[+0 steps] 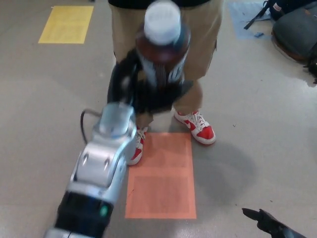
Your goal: The robot recieved a bottle of protein shake from a person using its left hand and then shake the protein up and down 2 two times and hand it back to the person
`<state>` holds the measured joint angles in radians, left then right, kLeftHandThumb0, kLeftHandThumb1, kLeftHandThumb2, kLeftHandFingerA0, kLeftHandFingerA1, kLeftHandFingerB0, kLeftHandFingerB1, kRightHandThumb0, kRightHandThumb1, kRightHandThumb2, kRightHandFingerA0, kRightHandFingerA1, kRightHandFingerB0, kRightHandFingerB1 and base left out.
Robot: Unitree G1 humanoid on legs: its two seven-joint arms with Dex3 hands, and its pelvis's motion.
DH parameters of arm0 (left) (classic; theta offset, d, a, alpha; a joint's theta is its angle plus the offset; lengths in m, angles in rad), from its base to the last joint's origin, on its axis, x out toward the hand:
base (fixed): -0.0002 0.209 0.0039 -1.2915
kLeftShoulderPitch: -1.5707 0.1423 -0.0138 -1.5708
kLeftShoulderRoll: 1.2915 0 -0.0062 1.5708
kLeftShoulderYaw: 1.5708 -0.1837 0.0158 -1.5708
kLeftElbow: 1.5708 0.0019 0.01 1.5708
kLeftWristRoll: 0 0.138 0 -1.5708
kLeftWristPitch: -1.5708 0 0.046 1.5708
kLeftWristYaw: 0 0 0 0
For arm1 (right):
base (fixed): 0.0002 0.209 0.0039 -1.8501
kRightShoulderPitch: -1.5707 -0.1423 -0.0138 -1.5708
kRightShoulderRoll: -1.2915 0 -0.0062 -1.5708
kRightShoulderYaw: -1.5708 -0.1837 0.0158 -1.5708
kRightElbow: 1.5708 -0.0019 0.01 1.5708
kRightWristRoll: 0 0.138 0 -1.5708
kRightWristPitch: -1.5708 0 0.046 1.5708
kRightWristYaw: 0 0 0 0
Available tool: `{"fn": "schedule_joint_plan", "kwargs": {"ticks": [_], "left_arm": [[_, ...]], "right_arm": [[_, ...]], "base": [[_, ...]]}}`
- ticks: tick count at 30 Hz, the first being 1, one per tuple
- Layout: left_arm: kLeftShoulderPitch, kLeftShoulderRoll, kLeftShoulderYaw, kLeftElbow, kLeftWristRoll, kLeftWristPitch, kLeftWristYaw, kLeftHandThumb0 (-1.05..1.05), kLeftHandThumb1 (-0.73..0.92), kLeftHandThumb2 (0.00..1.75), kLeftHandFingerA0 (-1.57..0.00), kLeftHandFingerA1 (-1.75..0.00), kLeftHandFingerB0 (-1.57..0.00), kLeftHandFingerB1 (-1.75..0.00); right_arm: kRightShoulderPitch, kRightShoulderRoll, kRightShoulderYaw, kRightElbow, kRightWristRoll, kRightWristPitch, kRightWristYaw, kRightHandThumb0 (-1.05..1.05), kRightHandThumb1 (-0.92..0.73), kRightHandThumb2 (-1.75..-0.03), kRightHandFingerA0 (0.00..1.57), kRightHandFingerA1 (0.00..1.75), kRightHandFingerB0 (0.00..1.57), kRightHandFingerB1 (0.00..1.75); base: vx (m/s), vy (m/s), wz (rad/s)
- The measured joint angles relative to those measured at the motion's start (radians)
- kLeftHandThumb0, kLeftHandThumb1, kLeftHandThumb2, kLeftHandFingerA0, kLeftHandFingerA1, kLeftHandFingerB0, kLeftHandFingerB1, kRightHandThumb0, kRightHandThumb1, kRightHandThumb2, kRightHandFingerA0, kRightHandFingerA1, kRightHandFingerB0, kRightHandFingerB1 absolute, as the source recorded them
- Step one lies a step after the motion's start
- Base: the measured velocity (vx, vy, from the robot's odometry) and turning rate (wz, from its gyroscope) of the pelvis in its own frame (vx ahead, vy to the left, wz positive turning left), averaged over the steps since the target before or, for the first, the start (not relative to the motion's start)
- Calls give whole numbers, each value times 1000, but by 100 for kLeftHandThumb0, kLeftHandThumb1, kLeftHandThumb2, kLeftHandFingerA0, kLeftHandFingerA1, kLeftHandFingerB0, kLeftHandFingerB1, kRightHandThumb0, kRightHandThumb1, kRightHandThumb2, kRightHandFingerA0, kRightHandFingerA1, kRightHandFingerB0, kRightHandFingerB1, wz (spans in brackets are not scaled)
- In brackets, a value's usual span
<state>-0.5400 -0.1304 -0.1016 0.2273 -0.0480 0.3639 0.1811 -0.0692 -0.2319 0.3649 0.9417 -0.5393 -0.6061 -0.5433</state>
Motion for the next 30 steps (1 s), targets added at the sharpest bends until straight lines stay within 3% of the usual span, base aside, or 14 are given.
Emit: {"fn": "schedule_joint_plan", "kwargs": {"ticks": [4, 5, 14, 16, 17, 18, 19, 20, 22, 23, 24, 25, 26, 30], "left_arm": [[112, 31, -44, -24, 16, -43, -25, -23, 64, 57, -82, -175, -67, -162], [132, 34, -50, -28, 19, -51, -31, -21, 63, 55, -80, -175, -63, -173], [266, 40, -87, -6, 33, -136, -84, -25, 64, 57, -80, -175, -67, -167], [282, 41, -93, -5, 36, -145, -89, -17, 62, 55, -76, -175, -63, -175], [294, 41, -94, -10, 36, -146, -94, -32, 48, 82, -106, -136, -80, -116], [300, 40, -86, -25, 33, -143, -101, -32, 48, 82, -106, -136, -80, -116], [291, 39, -69, -52, 26, -134, -104, -33, 45, 81, -107, -137, -86, -124], [266, 40, -47, -89, 18, -124, -105, -26, 59, 56, -73, -173, -68, -159], [201, 42, -6, -170, -1, -106, -105, -24, 60, 55, -74, -175, -69, -158], [176, 43, 10, -202, -9, -99, -105, -13, 66, 52, -70, -175, -62, -162], [140, 46, 31, -244, -20, -87, -105, -13, 66, 52, -70, -175, -62, -162], [112, 45, 56, -283, -35, -75, -107, -15, 65, 54, -71, -175, -61, -162], [97, 43, 73, -301, -47, -69, -110, -12, 63, 55, -72, -175, -57, -175], [145, 42, 81, -186, -64, -79, -136, -18, 62, 56, -74, -175, -59, -172]], "right_arm": [[-3, 4, 0, -1, -2, 1, 0, -70, -67, -104, 39, 54, 22, 44], [-3, 6, 0, -1, -2, 1, 0, -72, -69, -105, 39, 54, 22, 44], [-9, 12, -23, -1, 2, 4, 11, -67, -66, -103, 39, 54, 23, 45], [-8, 12, -24, -1, 2, 4, 11, -67, -66, -104, 40, 55, 22, 45], [-7, 13, -24, -2, 2, 4, 11, -71, -68, -104, 39, 53, 23, 44], [-6, 13, -24, -2, 2, 4, 12, -71, -68, -104, 39, 53, 23, 44], [-6, 14, -24, -3, 2, 4, 12, -71, -68, -104, 39, 53, 24, 44], [-6, 14, -24, -3, 1, 4, 13, -72, -78, -68, 41, 37, 35, 33], [-6, 18, -23, -4, 1, 4, 14, -73, -79, -68, 41, 37, 35, 33], [-6, 19, -23, -5, 1, 4, 14, -70, -68, -104, 39, 54, 23, 44], [-7, 20, -23, -5, 0, 4, 15, -70, -68, -104, 39, 54, 23, 44], [-7, 22, -24, -5, 0, 4, 16, -63, -64, -103, 40, 56, 22, 45], [-8, 24, -25, -5, 0, 4, 16, -71, -73, -69, 43, 39, 36, 35], [-13, 29, -28, -5, 2, 4, 18, -68, -80, -65, 45, 37, 38, 34]], "base": [[0, 0, 0], [0, 0, 0], [0, 0, 0], [0, 0, 0], [0, 0, 0], [0, 0, 0], [0, 0, 0], [0, 0, 0], [0, 0, 0], [0, 0, 0], [0, 0, 0], [0, 0, 0], [0, 0, 0], [0, 0, 0]]}}
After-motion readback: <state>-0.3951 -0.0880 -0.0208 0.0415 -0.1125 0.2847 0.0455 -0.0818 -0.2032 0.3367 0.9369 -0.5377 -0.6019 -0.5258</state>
